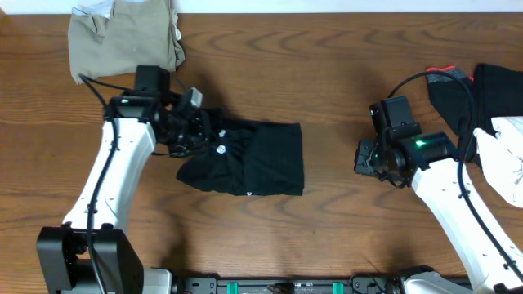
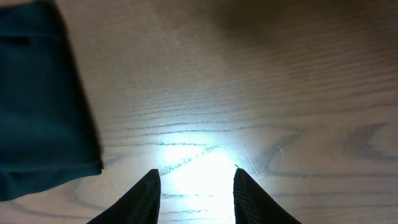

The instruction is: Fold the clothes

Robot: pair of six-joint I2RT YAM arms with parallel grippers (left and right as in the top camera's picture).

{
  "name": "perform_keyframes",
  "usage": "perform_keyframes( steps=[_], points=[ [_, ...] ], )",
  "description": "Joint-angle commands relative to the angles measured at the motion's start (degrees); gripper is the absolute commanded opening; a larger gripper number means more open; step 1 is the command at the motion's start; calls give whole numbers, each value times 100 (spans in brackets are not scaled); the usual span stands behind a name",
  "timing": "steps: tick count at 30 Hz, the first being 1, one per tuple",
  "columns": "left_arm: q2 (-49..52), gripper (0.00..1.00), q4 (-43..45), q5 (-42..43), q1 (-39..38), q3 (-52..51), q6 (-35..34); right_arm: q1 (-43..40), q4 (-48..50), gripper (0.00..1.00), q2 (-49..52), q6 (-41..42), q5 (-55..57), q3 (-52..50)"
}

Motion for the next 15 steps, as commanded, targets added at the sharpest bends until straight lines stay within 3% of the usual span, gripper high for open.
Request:
perform_keyframes(
  steps=[1, 7, 15],
  points=[
    [-83, 6, 118, -9, -393, 111, -367, -68, 7, 37, 37, -33, 101, -153],
    [-83, 6, 378, -859, -1062, 111, -1102, -68, 645, 38, 37, -35, -330, -632],
    [-83, 6, 809, -1051, -1652, 111, -1414, -52, 2017, 34, 50, -35, -1231, -1373]
  ],
)
